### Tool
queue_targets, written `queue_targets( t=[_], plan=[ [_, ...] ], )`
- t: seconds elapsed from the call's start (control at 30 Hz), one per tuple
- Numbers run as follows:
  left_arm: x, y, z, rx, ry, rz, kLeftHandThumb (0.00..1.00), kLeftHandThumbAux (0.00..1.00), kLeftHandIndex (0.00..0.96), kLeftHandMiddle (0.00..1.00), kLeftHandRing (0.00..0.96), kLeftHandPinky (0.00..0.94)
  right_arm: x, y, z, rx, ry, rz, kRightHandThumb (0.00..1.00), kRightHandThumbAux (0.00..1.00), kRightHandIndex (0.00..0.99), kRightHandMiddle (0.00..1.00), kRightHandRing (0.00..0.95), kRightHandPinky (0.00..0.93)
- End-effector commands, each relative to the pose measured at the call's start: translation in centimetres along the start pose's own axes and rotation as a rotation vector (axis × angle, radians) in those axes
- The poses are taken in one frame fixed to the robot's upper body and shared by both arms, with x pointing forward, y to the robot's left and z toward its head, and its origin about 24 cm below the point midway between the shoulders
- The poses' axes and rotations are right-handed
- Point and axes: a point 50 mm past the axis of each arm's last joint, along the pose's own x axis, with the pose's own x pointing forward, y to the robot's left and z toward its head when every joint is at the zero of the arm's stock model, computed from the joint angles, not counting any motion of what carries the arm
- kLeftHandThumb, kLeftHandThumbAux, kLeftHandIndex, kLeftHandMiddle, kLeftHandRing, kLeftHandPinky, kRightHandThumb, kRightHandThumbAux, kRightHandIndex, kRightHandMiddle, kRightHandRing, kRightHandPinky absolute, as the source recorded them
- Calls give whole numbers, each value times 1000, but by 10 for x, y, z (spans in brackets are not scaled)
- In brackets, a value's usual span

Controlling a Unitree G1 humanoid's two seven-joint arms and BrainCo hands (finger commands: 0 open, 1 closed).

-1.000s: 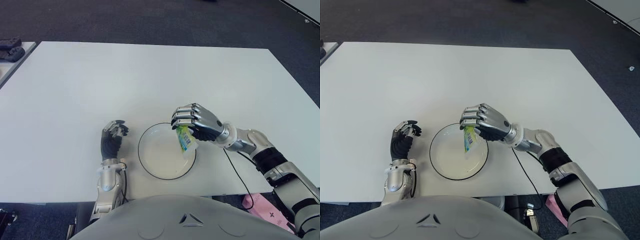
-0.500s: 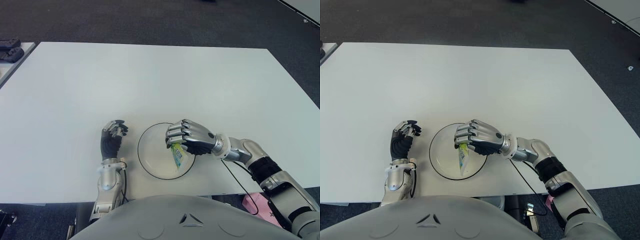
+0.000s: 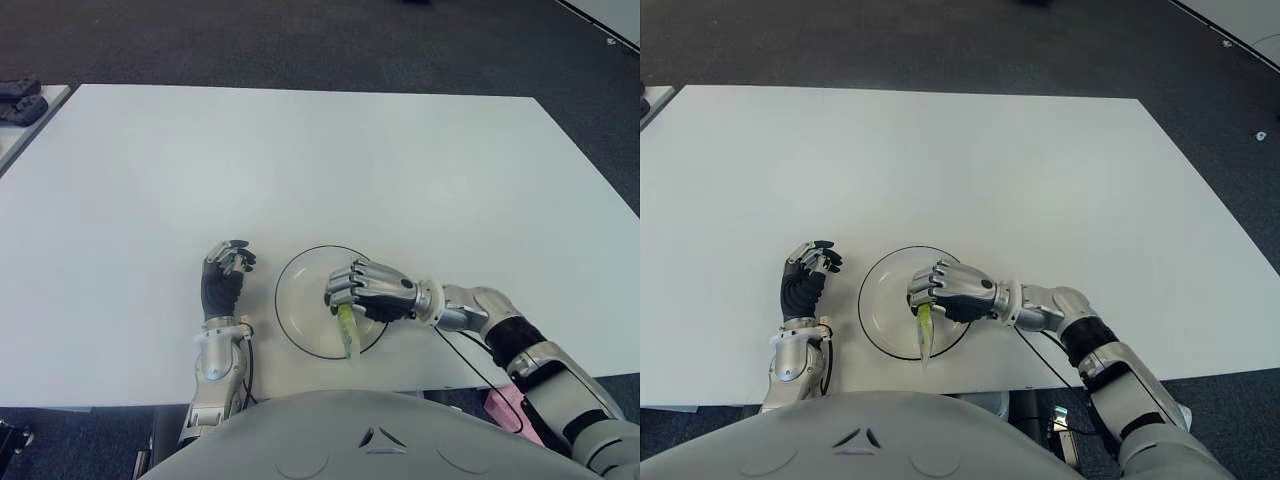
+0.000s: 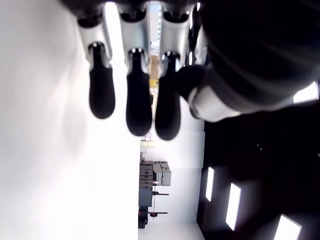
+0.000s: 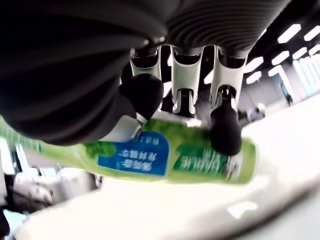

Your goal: Put the toothpaste on the table into the plate.

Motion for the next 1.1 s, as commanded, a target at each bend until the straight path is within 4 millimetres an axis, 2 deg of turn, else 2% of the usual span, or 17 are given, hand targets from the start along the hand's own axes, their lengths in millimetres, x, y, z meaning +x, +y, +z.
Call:
queue_targets(
  t=[0.03, 0.67, 1.03, 1.1],
  plan=[
    [-4, -10, -10, -50, 55, 2, 703, 717, 430, 570, 563, 541, 0, 3, -6, -21, 23, 30, 1000, 663, 495, 463, 441, 475],
    [-6, -8, -10, -48, 46, 8, 703, 717, 430, 570, 564, 541, -5, 29, -27, -85, 113, 161, 1000, 666, 482, 480, 462, 408],
    [-8, -7, -10, -43, 54, 11, 702, 718, 430, 572, 566, 546, -3, 33, -32, -150, 91, 168, 1000, 662, 425, 509, 490, 458],
    [-8, -7, -10, -43, 56, 10, 702, 719, 430, 571, 565, 544, -2, 33, -32, -157, 89, 160, 1000, 666, 426, 467, 474, 464]
  ],
)
